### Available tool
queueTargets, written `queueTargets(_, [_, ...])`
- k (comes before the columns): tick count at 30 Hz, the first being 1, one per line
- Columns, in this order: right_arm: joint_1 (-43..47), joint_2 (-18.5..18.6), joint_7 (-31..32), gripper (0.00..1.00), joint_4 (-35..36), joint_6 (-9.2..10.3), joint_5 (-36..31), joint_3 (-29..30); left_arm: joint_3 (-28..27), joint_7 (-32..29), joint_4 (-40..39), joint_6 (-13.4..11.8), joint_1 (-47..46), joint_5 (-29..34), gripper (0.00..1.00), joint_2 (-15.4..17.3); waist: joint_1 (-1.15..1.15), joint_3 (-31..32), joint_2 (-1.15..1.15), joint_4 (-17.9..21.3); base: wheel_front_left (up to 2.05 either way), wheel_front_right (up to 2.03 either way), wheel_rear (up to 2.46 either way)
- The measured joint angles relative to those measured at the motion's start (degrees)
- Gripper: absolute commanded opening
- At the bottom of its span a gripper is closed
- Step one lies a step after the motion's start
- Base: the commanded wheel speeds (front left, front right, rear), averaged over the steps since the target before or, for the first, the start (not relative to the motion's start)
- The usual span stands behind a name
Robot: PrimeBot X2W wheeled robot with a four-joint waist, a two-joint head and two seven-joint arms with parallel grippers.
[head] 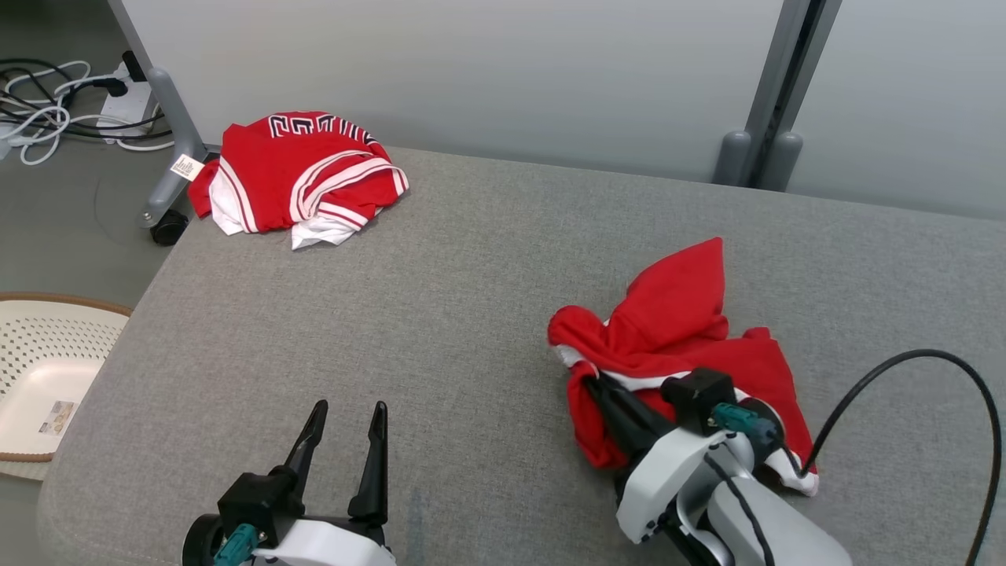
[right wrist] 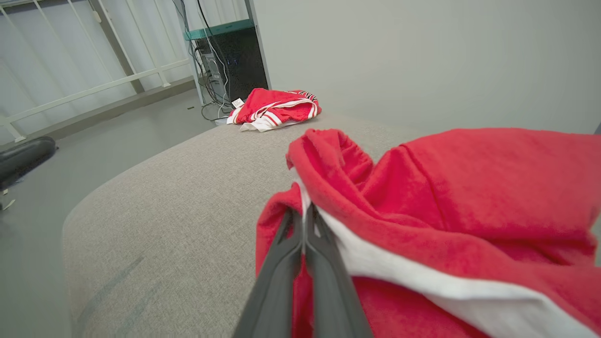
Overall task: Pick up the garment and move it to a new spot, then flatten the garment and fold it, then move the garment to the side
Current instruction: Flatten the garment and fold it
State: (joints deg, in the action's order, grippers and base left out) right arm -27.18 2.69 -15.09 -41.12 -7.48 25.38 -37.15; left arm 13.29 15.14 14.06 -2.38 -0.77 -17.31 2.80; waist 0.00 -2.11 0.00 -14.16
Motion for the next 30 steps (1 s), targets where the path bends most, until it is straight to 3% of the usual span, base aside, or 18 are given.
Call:
queueTargets(10, [-0.5,0.0,0.0,0.03,-2.4,0.00,3.4,-11.1,-0.2,0.0,-0.1,-0.2,0.0,-0.4,1.00,0.0,0.00,-0.2,0.00,1.3,0.00,0.00,0.00])
queueTargets(11, [-0.7,0.0,0.0,0.24,-2.4,0.00,3.5,-11.4,-0.2,0.0,-0.1,-0.2,0.0,-0.4,1.00,0.0,0.00,-0.3,0.00,1.5,0.00,0.00,0.00])
queueTargets(12, [-0.7,0.0,0.0,0.55,-2.4,0.00,3.7,-11.6,-0.2,0.0,-0.1,-0.2,0.0,-0.4,1.00,0.0,0.00,-0.4,0.00,1.7,0.00,0.00,0.00])
queueTargets(13, [-0.7,0.0,0.0,1.00,-2.4,0.00,4.0,-11.7,-0.2,0.0,-0.1,-0.2,0.0,-0.4,1.00,0.0,0.00,-0.5,0.00,1.8,0.00,0.00,0.00])
queueTargets(21, [0.8,0.1,0.0,1.00,-1.0,0.00,3.7,-9.1,-0.4,0.0,0.1,-0.3,-0.1,-0.4,1.00,0.0,0.00,0.0,0.00,3.0,0.00,0.00,0.00])
queueTargets(30, [6.2,0.1,0.0,1.00,5.7,0.00,0.0,3.1,-0.7,0.0,0.2,-0.3,0.2,-0.4,1.00,0.0,0.00,1.2,0.00,4.3,0.00,0.00,0.00])
